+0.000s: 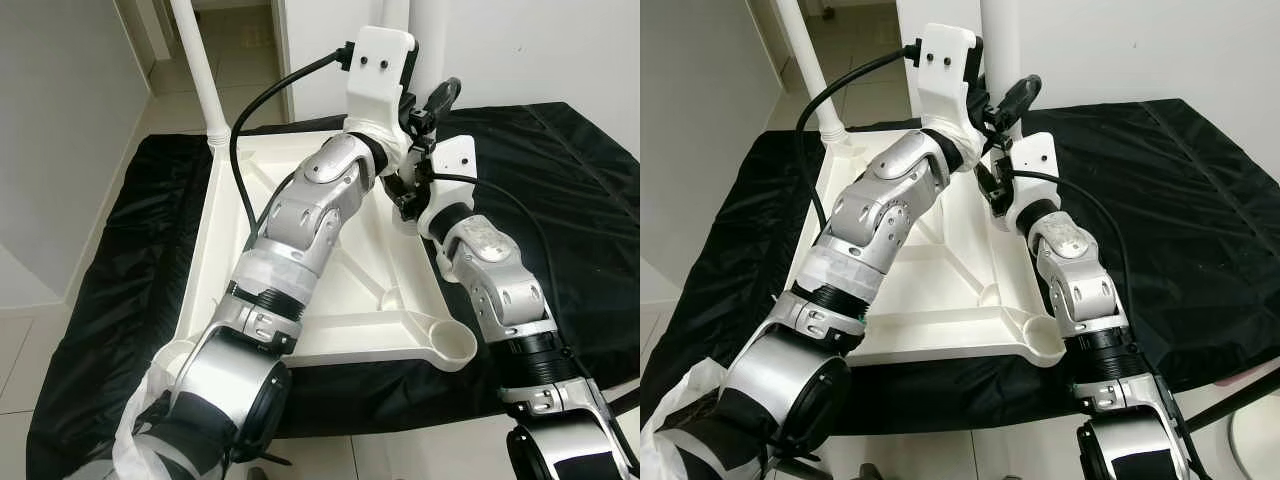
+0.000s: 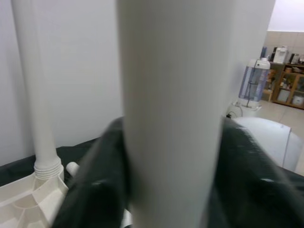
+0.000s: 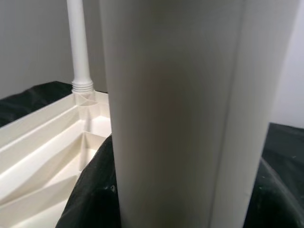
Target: Building children table
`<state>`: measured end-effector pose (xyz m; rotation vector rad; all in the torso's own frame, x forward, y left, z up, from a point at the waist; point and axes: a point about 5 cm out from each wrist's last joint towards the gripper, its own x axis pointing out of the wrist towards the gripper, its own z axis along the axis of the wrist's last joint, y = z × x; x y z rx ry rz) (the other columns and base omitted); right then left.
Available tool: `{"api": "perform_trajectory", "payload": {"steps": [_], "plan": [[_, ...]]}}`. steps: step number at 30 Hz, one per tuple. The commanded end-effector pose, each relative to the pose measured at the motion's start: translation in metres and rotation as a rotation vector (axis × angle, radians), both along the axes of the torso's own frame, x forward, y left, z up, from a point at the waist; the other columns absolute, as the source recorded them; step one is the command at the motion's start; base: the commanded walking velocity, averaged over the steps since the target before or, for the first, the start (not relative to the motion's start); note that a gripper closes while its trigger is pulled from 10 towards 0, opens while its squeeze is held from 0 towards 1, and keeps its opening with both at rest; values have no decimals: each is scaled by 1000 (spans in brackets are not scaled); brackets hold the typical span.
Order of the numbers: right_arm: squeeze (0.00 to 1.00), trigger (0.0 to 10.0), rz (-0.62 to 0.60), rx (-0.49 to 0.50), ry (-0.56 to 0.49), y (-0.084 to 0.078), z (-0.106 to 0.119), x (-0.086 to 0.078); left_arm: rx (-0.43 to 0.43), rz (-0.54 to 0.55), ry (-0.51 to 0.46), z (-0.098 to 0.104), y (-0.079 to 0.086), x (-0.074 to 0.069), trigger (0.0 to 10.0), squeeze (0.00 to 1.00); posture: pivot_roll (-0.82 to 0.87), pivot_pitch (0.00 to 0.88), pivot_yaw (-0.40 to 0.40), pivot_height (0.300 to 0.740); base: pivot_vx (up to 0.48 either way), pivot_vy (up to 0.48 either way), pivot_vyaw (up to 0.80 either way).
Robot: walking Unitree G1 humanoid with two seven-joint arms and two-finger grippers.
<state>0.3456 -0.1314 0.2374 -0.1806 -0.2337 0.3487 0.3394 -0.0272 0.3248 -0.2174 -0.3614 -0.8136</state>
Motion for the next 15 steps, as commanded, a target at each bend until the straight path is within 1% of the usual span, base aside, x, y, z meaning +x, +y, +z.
{"api": "perform_trajectory", "payload": {"steps": [1,5,6,7,8,9,10,11,15], "plan": [[0,10000,-22,10,50,0,-9,3,-25,-66,-20,4,-6,-10,10000,1000,-117,0,56,740,0,0,0],[0,10000,-39,35,50,-1,-9,3,-24,-74,-24,4,-7,-11,10000,1000,-117,0,56,740,0,0,0],[0,10000,-54,58,51,-2,-9,3,-16,-72,-32,4,-7,-12,10000,1000,-117,0,56,740,0,0,0],[0,10000,-54,58,51,-2,-9,3,-16,-72,-32,4,-7,-12,10000,1000,-117,0,56,740,0,0,0],[0,10000,-70,84,54,-3,-9,3,-10,-76,-41,5,-7,-12,10000,1000,-117,0,58,740,0,0,0],[0,10000,-70,84,54,-3,-9,3,-10,-76,-41,5,-7,-12,10000,1000,-117,0,58,740,0,0,0],[0,10000,-88,105,54,-5,-9,3,-11,-88,-47,5,-6,-14,10000,0,-118,0,59,740,0,0,0],[0,10000,-104,124,53,-6,-9,2,-13,-96,-50,5,-5,-15,10000,0,-119,0,61,740,0,0,0],[0,10000,-121,135,48,-9,-9,2,-18,-100,-54,4,-4,-15,10000,0,-119,0,61,740,0,0,0]]}}
